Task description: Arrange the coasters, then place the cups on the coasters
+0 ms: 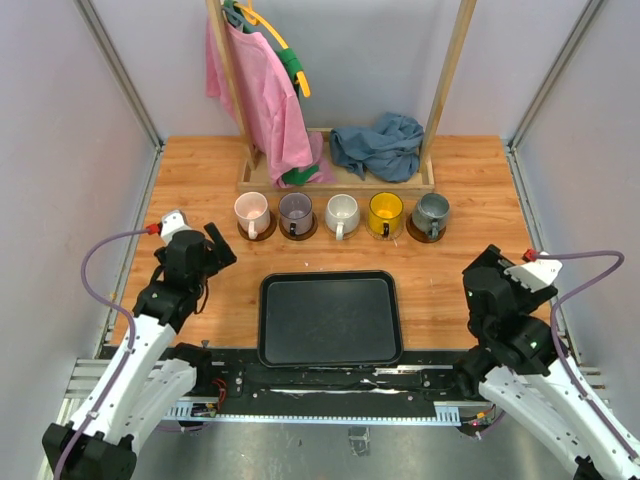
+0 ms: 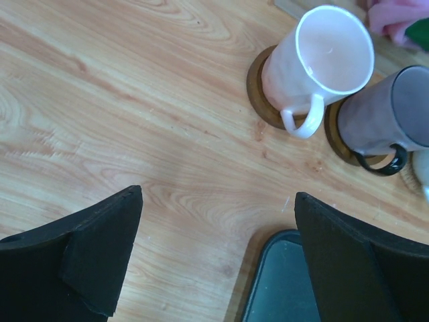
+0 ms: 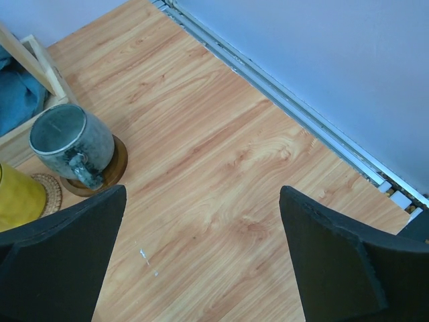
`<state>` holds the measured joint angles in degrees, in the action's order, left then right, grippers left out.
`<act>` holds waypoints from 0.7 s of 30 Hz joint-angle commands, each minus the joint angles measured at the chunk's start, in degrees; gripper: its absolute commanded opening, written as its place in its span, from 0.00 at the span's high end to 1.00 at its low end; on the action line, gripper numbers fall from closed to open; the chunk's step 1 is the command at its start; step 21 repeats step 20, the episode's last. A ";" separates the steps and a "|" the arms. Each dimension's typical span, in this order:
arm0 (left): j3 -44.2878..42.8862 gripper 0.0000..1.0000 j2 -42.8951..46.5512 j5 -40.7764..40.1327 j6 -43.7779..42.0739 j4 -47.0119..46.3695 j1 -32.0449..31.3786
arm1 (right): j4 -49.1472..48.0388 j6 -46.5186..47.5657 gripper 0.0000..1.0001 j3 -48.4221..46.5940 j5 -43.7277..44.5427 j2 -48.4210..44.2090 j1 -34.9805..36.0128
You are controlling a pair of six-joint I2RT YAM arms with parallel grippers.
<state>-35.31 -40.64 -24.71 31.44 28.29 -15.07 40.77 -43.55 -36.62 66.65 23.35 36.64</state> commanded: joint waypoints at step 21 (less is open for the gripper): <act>1.01 0.00 5.38 -8.13 11.22 2.16 0.48 | 3.88 -4.87 0.02 -0.40 3.34 5.43 -0.43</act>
